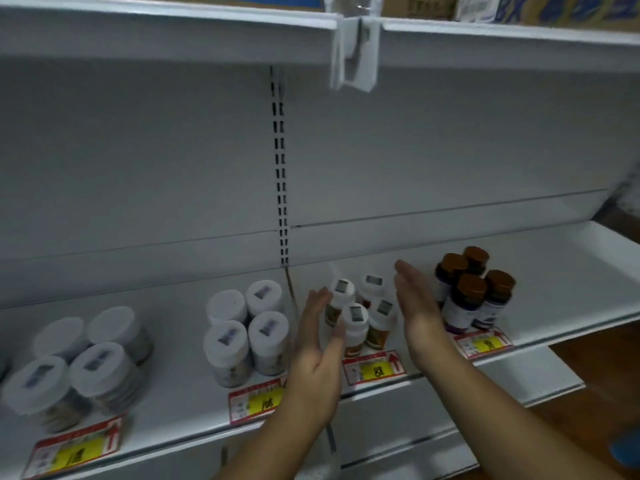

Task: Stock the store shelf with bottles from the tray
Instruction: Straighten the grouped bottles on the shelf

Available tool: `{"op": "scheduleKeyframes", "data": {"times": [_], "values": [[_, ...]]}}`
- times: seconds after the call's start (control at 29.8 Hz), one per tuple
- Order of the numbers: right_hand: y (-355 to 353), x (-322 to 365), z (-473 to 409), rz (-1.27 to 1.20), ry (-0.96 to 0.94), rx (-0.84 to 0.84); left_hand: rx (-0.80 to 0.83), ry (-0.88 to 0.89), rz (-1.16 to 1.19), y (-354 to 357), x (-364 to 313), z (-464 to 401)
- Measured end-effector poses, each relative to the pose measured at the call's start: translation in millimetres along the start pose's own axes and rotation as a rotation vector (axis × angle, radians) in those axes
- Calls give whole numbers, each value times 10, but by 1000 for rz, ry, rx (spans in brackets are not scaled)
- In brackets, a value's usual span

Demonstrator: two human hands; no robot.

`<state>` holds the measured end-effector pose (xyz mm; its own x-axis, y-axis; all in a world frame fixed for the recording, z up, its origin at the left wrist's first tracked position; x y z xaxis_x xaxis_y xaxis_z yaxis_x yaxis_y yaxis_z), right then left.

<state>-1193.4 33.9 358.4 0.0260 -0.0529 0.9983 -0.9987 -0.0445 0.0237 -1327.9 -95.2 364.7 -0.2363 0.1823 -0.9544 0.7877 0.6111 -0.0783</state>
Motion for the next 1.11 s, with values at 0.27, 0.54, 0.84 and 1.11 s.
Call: {"op": "scheduleKeyframes", "data": {"times": [0.27, 0.54, 0.84, 1.11], "values": [[236, -490, -130, 39, 125, 246, -158, -286, 103, 432, 698, -378], [280, -539, -61, -91, 149, 374, -279, -263, 112, 412, 736, -365], [-883, 683, 20, -234, -401, 263, -222, 384, -20, 814, -674, -58], [-1730, -203, -1090, -181, 133, 29, -9, -293, 136, 2077, 419, -194]]}}
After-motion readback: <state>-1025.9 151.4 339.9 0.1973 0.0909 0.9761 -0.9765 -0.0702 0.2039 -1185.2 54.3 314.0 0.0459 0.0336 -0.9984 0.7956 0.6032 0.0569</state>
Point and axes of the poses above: each hand's wrist, its own z-axis away from the middle knuckle, its own y-axis out of the palm, x = y × z, the point moved 10 cm from there along -z, towards the middle knuckle, and after that the axes turned 9 degrees about -x, right-handed, at the moved point
